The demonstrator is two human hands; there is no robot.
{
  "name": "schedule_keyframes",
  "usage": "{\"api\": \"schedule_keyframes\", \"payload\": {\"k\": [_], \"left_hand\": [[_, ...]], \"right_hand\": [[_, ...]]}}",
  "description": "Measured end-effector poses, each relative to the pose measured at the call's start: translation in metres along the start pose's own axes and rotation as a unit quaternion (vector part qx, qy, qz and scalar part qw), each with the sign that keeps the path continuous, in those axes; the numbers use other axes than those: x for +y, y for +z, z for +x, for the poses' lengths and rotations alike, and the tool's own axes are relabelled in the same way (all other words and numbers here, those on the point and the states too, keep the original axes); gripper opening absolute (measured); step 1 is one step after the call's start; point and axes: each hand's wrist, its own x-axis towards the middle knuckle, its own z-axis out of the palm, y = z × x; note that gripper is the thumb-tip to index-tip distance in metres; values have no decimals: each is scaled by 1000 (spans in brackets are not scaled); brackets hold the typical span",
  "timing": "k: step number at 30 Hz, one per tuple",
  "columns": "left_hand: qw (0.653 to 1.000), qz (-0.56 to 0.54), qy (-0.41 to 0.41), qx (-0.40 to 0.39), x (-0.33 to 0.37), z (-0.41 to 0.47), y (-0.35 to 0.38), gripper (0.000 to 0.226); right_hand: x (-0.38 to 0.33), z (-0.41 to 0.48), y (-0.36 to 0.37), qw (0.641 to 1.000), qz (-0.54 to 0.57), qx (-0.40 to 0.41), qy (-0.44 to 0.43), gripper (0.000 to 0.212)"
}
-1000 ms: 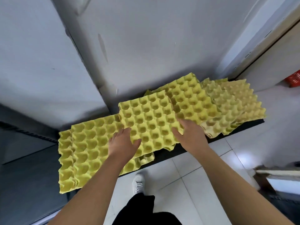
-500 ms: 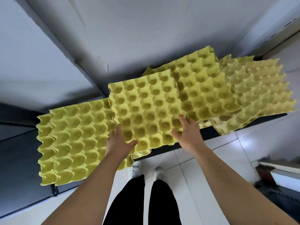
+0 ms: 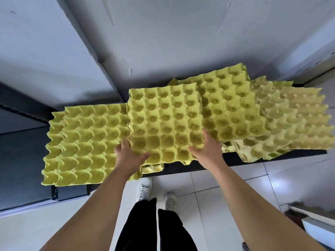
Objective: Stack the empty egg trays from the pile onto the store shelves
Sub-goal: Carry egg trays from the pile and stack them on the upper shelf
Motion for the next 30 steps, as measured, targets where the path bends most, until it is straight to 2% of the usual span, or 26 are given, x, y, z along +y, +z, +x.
{"api": "schedule_keyframes", "payload": {"k": [2,4,6,9,13,17,21,23,30], "left_hand": [[999,32,0,-7,-5,1,3,102],[1000,29,5,-3,-9,0,6,99],[1000,-26,13,5,-11,-3,8,96],[993,-120,10,14,-8,-10,4,90],[989,-137,39,48,5,-17,-17,80],[983,-119,99,100,32,-44,-44,77],[963,-92,163,194,55,-98,-74,72],[949,-109,184,231,66,-130,-93,73],[897,-150,252,329,93,-236,-170,100]], "right_hand": [[7,0,2,1000,-11,-15,-8,91],[12,0,5,998,35,-30,-41,89],[12,-3,6,996,67,-28,-56,85],[8,-8,0,996,59,1,-61,79],[-3,-15,-22,994,86,20,-70,70],[-20,-32,-51,988,123,15,-97,66],[-45,-61,-82,975,149,43,-158,67],[-62,-80,-98,965,160,65,-200,68],[-131,-161,-140,913,233,121,-312,66]]}}
